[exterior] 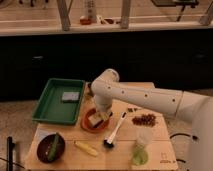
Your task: Wipe red bowl with eraser
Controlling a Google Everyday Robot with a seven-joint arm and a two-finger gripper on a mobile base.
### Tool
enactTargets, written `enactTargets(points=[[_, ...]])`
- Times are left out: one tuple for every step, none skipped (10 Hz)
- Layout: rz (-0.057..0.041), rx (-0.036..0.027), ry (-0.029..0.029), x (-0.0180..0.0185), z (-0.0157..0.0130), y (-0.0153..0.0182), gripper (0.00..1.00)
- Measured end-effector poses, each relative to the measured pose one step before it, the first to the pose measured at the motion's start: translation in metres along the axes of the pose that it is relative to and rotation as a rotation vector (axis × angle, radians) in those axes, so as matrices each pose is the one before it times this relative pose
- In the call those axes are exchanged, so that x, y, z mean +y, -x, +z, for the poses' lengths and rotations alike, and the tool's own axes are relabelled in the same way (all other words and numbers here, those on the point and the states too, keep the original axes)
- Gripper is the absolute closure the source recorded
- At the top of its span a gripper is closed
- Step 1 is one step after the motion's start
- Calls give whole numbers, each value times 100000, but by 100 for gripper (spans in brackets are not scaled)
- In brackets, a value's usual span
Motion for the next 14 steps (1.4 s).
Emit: enactTargets(points=[[910,294,-637,-834,152,-474,100],[460,200,-273,-760,379,-421,100],[-35,-106,-173,-724,398,-213,100],[-756,-644,372,-508,488,310,100],[-1498,-1078,441,-597,512,737,100],[-2425,-1582,381,-745,546,1001,100],[-2551,-1474,1235,-213,538,858,100],[-2672,-1724,961,-92,388,986,100],[-2827,-1760,715,38,342,1194,100],[-2310,-2178,522,490,295,1042,100],[-891,-1455,258,636,173,520,100],[-508,-1339,136,682,208,562,100],[1083,-845,-650,1084,-37,-36,100],[2129,13,-937,1116,-338,-620,100]])
